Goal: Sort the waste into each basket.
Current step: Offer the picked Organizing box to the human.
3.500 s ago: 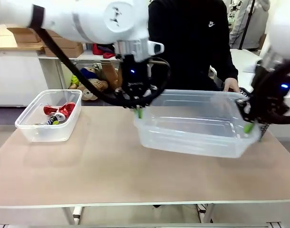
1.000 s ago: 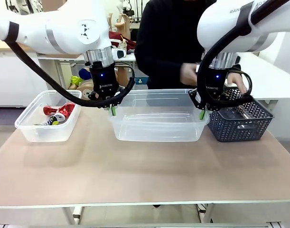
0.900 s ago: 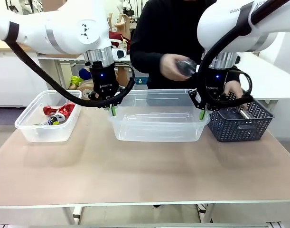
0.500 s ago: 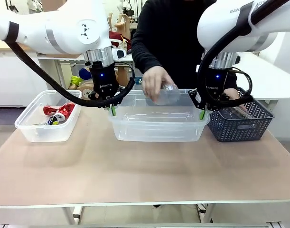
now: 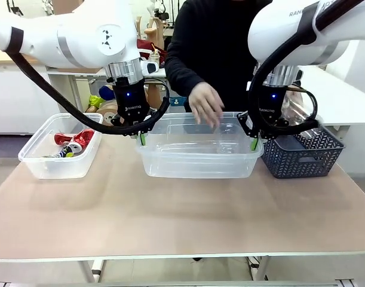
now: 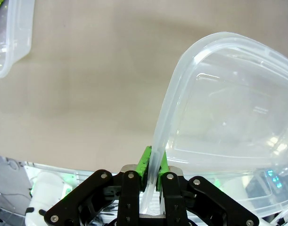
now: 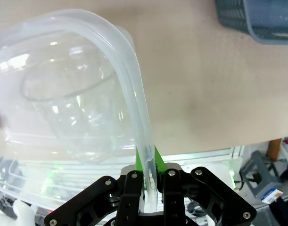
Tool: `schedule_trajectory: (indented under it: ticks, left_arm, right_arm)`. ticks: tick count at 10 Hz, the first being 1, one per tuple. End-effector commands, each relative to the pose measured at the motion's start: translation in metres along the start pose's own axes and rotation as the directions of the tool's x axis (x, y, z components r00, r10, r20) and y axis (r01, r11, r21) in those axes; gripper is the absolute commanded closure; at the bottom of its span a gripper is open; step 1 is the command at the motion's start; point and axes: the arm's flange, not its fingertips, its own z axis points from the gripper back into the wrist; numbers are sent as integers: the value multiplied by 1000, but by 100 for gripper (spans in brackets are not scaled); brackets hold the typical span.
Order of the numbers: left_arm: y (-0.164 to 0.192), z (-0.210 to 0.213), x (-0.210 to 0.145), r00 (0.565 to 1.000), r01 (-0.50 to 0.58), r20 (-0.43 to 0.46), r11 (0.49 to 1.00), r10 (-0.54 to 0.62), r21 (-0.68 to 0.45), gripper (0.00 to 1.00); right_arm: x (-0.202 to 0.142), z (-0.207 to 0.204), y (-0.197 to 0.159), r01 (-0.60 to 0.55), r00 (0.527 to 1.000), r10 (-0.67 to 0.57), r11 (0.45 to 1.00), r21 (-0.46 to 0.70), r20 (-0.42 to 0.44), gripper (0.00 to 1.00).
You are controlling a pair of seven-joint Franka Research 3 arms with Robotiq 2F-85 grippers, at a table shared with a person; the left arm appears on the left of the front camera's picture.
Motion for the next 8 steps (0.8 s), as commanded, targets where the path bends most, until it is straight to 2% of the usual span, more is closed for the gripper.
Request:
schedule_trajectory:
  ticks: [1,8]
  left_arm:
    - [6,2,-1,1000,-13,21,1000,13,-4,100]
    - [6,2,-1,1000,-13,21,1000,13,-4,100]
  right_arm:
    - [-2,2,2,-5,1000,5,1000,12,5,100]
    - [-2,2,2,-5,1000,5,1000,12,5,100]
